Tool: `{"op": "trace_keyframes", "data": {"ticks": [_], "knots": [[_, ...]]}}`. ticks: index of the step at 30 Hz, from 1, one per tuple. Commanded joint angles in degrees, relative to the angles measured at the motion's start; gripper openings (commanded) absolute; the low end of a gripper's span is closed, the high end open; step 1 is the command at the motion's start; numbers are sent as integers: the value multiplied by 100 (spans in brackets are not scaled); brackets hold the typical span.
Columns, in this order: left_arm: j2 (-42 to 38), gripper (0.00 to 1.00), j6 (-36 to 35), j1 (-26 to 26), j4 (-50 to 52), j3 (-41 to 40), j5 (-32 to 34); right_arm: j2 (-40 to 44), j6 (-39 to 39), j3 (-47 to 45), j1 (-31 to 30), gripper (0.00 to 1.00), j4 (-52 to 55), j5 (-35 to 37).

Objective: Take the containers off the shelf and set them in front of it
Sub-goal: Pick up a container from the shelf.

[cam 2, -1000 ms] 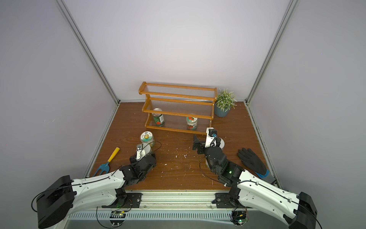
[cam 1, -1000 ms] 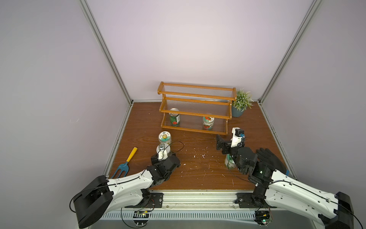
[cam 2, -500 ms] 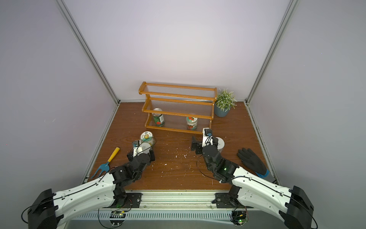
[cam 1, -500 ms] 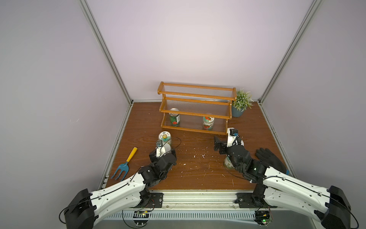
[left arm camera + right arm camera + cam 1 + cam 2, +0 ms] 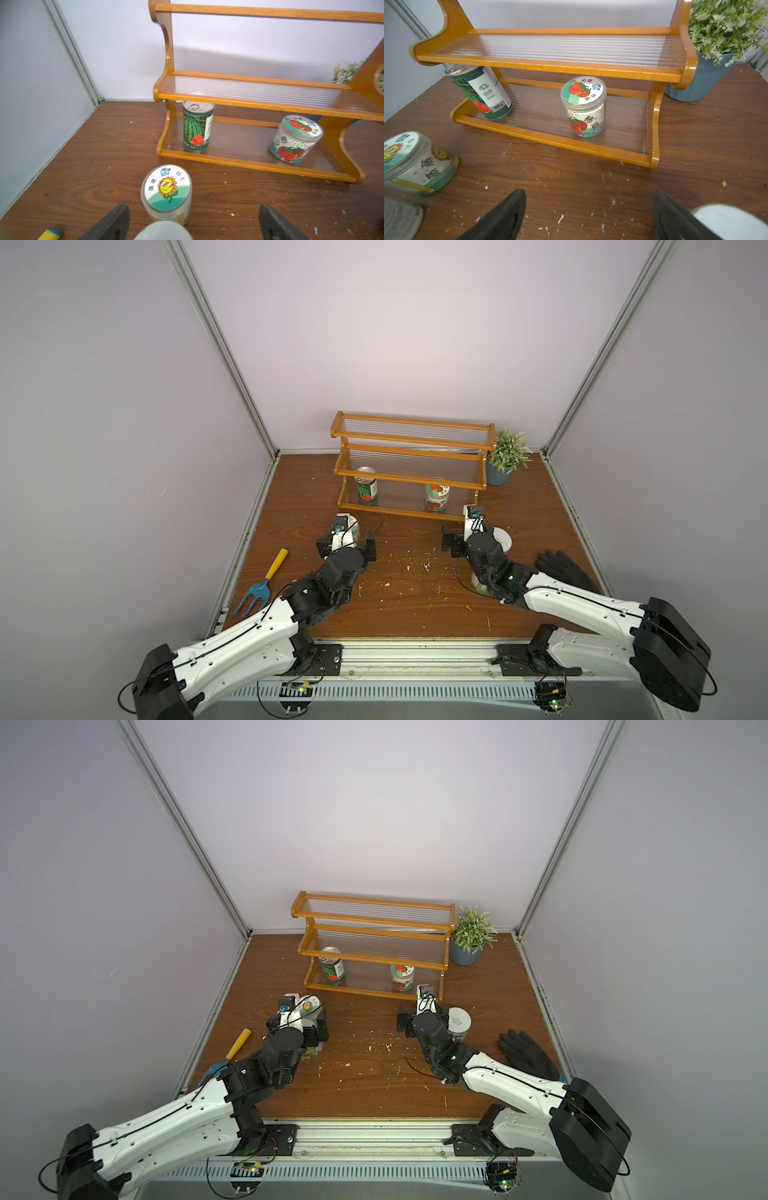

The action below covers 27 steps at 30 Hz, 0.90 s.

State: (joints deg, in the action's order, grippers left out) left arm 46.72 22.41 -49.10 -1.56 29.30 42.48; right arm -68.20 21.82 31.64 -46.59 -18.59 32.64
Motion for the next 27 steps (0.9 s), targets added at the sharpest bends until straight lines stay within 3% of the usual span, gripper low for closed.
{"op": "trace_keyframes", "data": {"ticks": [1, 18, 27], "knots": [[94, 100, -431, 428, -452, 151, -759, -274, -67, 284, 177, 99, -637, -244], [785, 100, -519, 2926, -1519, 199, -4561, -1996, -523, 938, 736, 99, -1779, -559], [839, 100, -481, 3426, -1703, 168, -5245, -2713, -672, 1439, 748, 99, -2033, -432]]}}
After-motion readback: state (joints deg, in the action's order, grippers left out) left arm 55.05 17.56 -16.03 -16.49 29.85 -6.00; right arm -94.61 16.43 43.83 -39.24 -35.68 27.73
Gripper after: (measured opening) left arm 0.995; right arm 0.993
